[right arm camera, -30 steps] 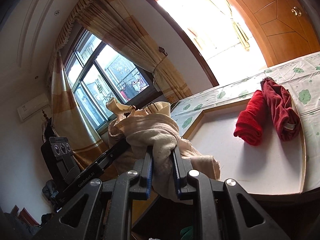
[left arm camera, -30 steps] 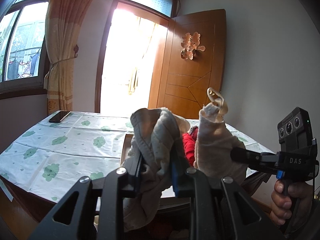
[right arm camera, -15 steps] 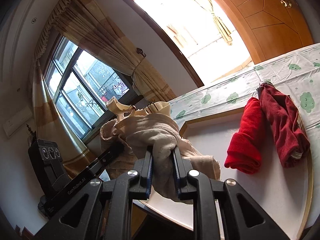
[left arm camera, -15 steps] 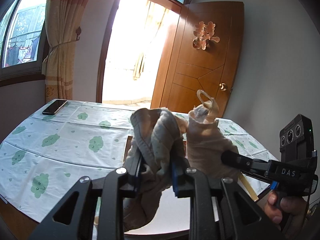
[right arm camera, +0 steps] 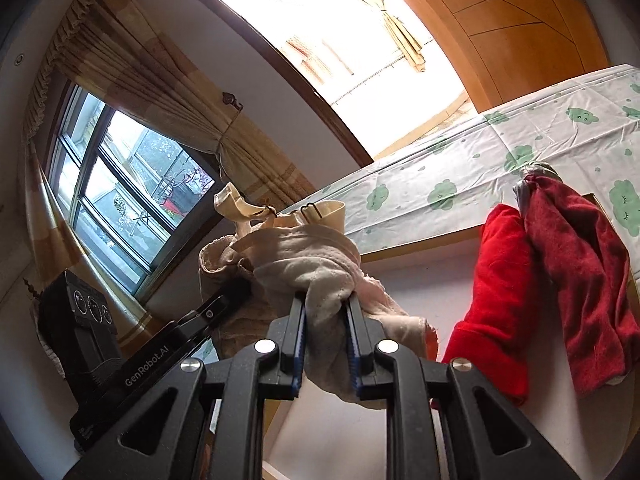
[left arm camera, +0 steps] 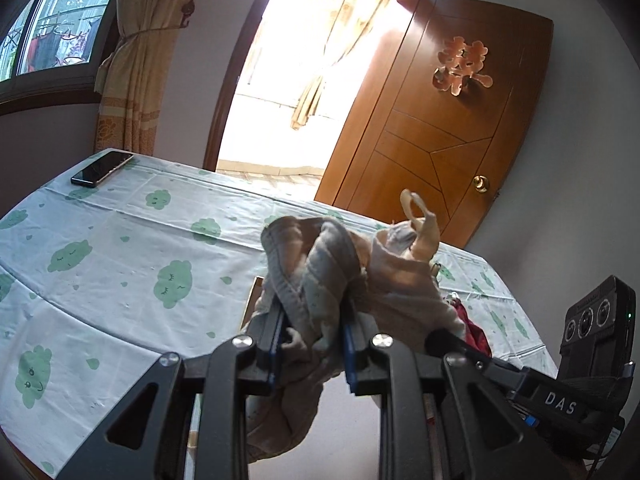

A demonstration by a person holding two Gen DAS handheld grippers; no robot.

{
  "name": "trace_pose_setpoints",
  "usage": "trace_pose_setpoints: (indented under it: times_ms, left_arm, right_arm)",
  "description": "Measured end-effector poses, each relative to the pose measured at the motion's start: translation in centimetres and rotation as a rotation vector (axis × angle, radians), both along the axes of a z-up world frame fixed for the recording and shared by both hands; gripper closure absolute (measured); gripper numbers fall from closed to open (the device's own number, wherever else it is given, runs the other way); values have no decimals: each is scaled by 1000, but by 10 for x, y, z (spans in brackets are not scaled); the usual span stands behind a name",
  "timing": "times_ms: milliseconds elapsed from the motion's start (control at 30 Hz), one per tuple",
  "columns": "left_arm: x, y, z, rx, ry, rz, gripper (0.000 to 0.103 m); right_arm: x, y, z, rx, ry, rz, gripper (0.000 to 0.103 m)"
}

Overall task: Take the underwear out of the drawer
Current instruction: 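Carry both white garments over the tray beside the red items, then lower both white garments into the tray and open both grippers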

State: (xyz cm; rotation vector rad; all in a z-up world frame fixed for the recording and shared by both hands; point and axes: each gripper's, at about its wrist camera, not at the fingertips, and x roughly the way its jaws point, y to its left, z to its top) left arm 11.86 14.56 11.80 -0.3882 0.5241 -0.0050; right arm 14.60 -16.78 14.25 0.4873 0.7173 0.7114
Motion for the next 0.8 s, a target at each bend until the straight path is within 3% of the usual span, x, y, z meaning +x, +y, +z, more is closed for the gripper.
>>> trace_pose_setpoints:
  times_ms: [500, 733, 800]
  left_arm:
    - [46, 4, -39, -114, 128, 23, 81]
    - [56, 1, -43, -85, 154, 28, 78]
    - [56, 1, -42, -77, 150, 36, 75]
  right_arm:
    - [30, 15, -19, -112, 67, -58, 83]
    - [34, 18, -21, -168, 34, -69, 79]
    - [35, 18, -22, -179, 27, -68, 72]
